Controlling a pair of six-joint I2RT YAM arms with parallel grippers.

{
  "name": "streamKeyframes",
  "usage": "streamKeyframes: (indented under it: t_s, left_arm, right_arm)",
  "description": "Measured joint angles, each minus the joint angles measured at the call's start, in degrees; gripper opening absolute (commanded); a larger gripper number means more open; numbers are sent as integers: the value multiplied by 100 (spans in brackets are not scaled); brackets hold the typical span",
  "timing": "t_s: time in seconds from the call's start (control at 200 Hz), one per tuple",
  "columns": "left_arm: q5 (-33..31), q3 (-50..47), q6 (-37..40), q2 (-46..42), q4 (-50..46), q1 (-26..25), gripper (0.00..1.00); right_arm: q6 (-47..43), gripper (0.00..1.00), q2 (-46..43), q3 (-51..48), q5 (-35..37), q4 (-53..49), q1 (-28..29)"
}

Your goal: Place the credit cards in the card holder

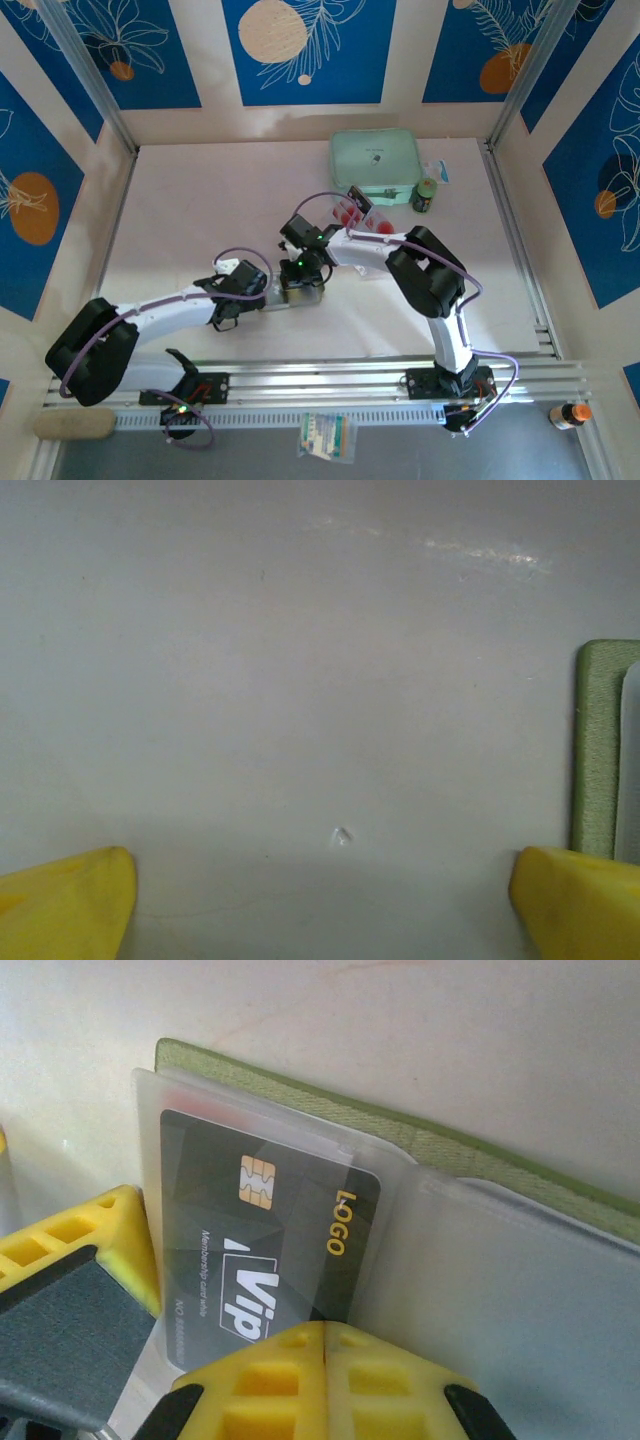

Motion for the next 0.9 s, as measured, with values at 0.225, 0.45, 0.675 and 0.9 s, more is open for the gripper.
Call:
streamKeyframes:
  t_s: [0.225,0.45,0.675,0.9]
  left_arm:
    - [-2,2,0,-107,-94,0,97]
    - [-13,66,0,-588,-258,72,98]
    - [-20,138,0,-748,-323,188,98]
    - [28,131,-22,-647,-356,199,98]
  right_arm:
    - [2,0,146,188,-72,-61,39]
    - [46,0,153,203,-164,-61,39]
    - [133,1,-24,98,-166,-44,44]
    - [240,1,-356,-153,-131,11,61]
